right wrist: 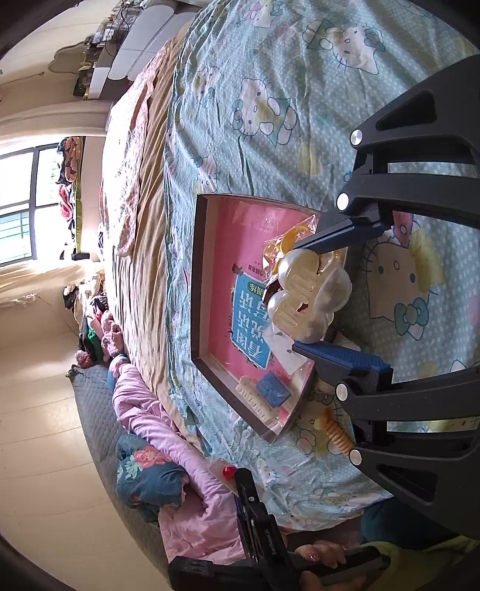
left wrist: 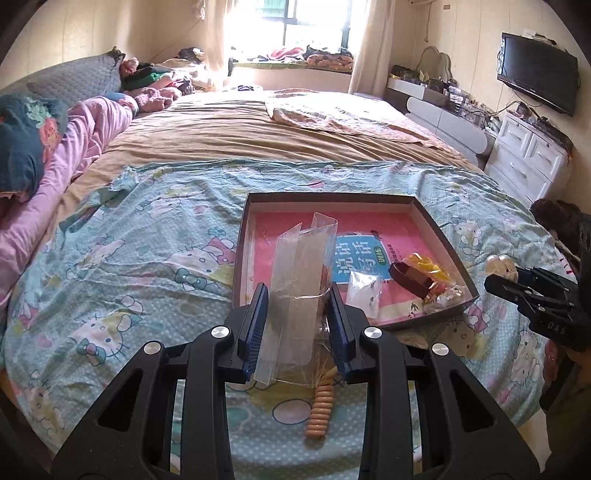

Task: Organize jewelry
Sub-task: 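Carry the plastic sleeve into the tray with the left gripper while the right carries the pearl clips there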

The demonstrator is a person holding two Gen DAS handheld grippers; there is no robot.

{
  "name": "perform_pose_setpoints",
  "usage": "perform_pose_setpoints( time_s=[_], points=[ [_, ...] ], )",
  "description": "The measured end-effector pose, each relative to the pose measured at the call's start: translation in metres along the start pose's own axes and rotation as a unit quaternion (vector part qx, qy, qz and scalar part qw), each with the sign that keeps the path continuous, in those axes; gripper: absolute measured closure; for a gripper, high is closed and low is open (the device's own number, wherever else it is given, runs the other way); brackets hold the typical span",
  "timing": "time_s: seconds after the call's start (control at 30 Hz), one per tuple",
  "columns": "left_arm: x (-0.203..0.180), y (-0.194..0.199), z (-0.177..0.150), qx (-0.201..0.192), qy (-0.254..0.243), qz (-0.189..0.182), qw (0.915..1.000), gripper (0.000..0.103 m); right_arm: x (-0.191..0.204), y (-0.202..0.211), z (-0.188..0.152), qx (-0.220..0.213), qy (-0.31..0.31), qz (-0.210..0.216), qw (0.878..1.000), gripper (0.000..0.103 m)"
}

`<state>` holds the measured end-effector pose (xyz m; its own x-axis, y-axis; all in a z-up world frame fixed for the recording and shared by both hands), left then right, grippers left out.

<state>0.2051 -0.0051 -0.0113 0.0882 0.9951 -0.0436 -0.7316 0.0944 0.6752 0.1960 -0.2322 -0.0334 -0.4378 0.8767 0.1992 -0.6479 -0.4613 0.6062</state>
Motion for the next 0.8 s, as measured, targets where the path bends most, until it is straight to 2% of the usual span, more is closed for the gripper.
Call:
perform_pose_setpoints(
  time_s=[0.43,0.8],
  points=[
    [-0.036,-0.038,0.017,0.013,-0.011,-0.030,0.9994,0.079,-0.014,-0.009,0.024,-0.014,0.000,-0.016,1.000,0.057],
    [-0.057,-0.072,-0.003,0.045,-0.032,-0.037,0.9978,0.079,-0.029,-0.027,0.031,-0.006,-0.007,-0.034,0.999,0.057]
  ],
)
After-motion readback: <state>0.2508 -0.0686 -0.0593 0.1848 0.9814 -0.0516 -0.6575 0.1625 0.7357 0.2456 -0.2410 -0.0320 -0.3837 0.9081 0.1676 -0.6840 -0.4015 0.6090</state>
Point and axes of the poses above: each gripper's, at about its wrist camera, not at the fingertips, and y roughly against the way its jaws point, x to its left, z to its top, the point moved 7 cm from there along -y, roughly the way its jaws point, and after that the axes turned 2 degrees about z, right-handed, at the moved point
